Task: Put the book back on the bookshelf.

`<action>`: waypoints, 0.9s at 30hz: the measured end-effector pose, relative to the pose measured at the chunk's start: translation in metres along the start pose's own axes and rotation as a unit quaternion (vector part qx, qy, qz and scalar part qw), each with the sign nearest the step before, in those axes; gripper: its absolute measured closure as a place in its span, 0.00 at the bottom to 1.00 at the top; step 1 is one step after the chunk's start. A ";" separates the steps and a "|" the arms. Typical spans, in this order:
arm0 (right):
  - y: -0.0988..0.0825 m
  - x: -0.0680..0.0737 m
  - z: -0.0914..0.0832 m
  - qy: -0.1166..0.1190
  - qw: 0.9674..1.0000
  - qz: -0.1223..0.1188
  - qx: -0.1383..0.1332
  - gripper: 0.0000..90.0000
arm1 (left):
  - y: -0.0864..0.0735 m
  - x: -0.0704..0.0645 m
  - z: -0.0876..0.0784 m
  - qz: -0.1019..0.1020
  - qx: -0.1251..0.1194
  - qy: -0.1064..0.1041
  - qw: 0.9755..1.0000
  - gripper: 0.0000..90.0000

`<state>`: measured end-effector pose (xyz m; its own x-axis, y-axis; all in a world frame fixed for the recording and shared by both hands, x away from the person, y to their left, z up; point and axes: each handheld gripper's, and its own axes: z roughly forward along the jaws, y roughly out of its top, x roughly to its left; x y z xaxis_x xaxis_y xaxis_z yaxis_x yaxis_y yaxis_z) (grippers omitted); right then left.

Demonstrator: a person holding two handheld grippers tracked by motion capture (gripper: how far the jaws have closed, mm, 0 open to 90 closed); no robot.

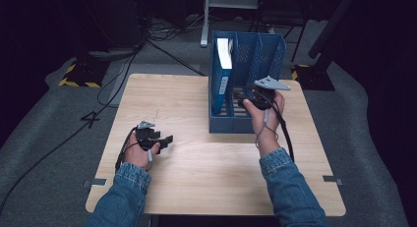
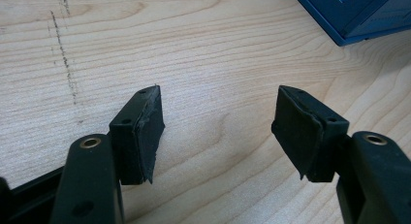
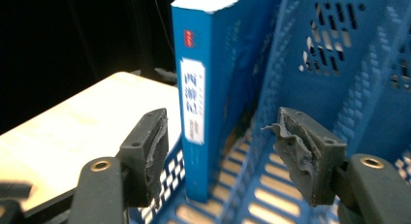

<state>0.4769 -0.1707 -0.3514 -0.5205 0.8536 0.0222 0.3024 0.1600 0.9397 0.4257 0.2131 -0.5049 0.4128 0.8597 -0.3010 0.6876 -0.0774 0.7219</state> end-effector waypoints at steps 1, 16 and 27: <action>0.000 0.000 0.000 0.000 1.000 0.000 0.000 0.41 | 0.000 0.000 0.000 0.000 0.000 0.000 1.000 0.39; -0.039 -0.054 -0.081 -0.023 0.997 -0.016 0.069 0.37 | 0.005 -0.011 0.008 0.075 0.025 0.041 0.996 0.35; -0.080 -0.096 -0.116 -0.043 0.994 0.011 0.102 0.35 | 0.005 -0.014 0.010 0.089 0.029 0.046 0.995 0.32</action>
<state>0.4099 -0.3230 -0.3887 -0.4452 0.8954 0.0046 0.4736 0.2311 0.8499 0.4299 0.1957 -0.5033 0.4763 0.8721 -0.1121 0.6433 -0.2587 0.7206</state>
